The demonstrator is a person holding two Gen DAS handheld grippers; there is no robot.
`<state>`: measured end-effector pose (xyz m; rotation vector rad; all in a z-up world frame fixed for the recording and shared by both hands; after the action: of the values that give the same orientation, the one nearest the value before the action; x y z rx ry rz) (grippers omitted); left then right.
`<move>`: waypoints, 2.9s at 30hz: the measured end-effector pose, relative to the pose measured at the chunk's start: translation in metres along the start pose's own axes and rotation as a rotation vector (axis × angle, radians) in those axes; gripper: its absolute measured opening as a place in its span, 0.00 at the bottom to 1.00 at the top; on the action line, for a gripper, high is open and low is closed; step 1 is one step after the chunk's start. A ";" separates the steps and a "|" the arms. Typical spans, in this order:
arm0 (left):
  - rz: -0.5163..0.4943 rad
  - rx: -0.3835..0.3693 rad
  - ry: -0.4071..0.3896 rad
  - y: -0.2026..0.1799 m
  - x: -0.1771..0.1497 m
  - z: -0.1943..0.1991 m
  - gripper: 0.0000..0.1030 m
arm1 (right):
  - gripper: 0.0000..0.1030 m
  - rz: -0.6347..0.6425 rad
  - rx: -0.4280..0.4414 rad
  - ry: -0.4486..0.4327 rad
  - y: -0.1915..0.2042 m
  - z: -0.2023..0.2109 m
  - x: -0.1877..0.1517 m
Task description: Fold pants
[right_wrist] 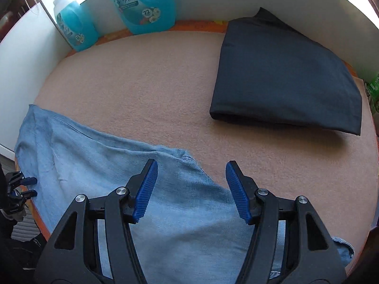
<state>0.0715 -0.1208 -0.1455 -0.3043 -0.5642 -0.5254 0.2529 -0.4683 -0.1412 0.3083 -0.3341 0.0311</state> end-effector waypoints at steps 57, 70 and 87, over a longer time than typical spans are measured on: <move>0.216 0.161 -0.072 0.123 0.028 0.033 0.29 | 0.42 0.220 0.091 -0.409 0.211 0.095 -0.091; 0.487 0.364 -0.137 0.231 -0.073 0.123 0.34 | 0.42 0.478 0.198 -0.243 0.327 0.010 -0.083; 0.752 0.368 -0.107 0.292 -0.138 0.132 0.34 | 0.39 0.882 0.135 0.146 0.397 -0.111 -0.142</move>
<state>0.0760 0.2281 -0.1573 -0.1727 -0.5904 0.3226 0.1224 -0.0529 -0.1712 0.2708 -0.3016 0.9419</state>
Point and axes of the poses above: each gripper's, at about its wrist camera, not at the fingertips, and z roughly against the way its jaws point, y to its left, x to its top, the point moved 7 cm from there along -z, roughly the way its jaws point, and after that the axes turned 10 degrees about x, right-handed, at the moved point
